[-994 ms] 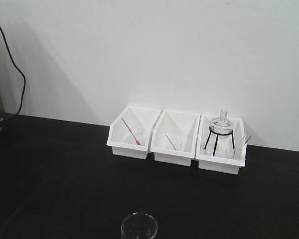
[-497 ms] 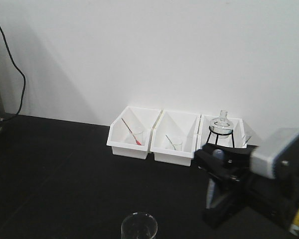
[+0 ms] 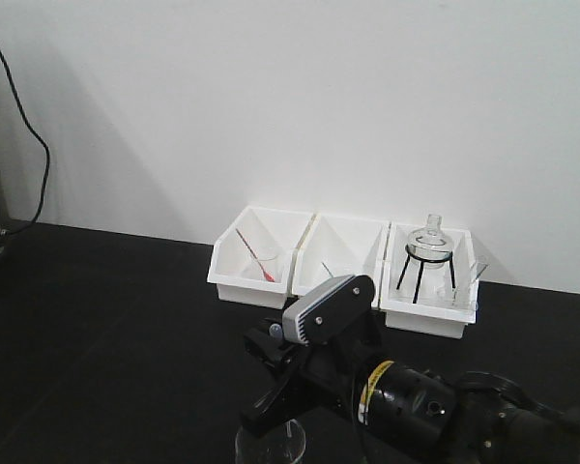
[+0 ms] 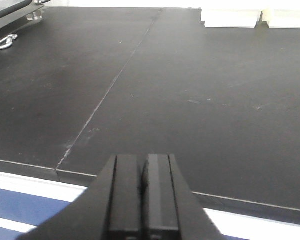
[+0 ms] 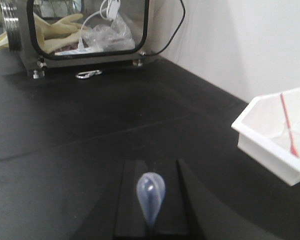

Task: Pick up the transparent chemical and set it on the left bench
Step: 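Lower the pipette into the empty clear beaker with the right gripper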

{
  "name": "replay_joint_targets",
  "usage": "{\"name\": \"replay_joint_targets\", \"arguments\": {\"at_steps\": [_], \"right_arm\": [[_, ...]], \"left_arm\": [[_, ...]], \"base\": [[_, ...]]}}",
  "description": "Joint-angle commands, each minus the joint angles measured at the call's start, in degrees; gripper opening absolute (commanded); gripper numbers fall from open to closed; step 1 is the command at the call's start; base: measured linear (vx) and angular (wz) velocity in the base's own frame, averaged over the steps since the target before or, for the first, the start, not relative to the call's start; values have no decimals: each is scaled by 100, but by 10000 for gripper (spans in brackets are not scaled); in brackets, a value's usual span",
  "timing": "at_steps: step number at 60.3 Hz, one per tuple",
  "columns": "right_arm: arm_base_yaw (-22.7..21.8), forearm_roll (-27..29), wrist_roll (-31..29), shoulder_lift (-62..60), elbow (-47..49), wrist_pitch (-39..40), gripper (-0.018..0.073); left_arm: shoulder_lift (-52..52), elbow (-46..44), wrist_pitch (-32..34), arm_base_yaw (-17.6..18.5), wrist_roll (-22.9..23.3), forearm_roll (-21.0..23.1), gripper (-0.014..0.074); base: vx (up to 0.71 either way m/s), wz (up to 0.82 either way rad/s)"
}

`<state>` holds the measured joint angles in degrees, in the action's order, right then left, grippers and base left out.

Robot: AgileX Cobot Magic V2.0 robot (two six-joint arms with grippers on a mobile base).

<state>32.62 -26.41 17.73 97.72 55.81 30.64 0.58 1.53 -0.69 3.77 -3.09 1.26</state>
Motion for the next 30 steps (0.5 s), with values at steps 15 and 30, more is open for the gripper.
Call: {"name": "replay_joint_targets", "arguments": {"at_steps": [15, 30], "right_arm": [[-10, 103, 51, 317, 368, 612, 185], [-10, 116, 53, 302, 361, 468, 491]], "left_arm": [[110, 93, 449, 10, 45, 4, -3], [110, 93, 449, 10, 45, 4, -3]], "base": [[0, 0], [0, 0]]}}
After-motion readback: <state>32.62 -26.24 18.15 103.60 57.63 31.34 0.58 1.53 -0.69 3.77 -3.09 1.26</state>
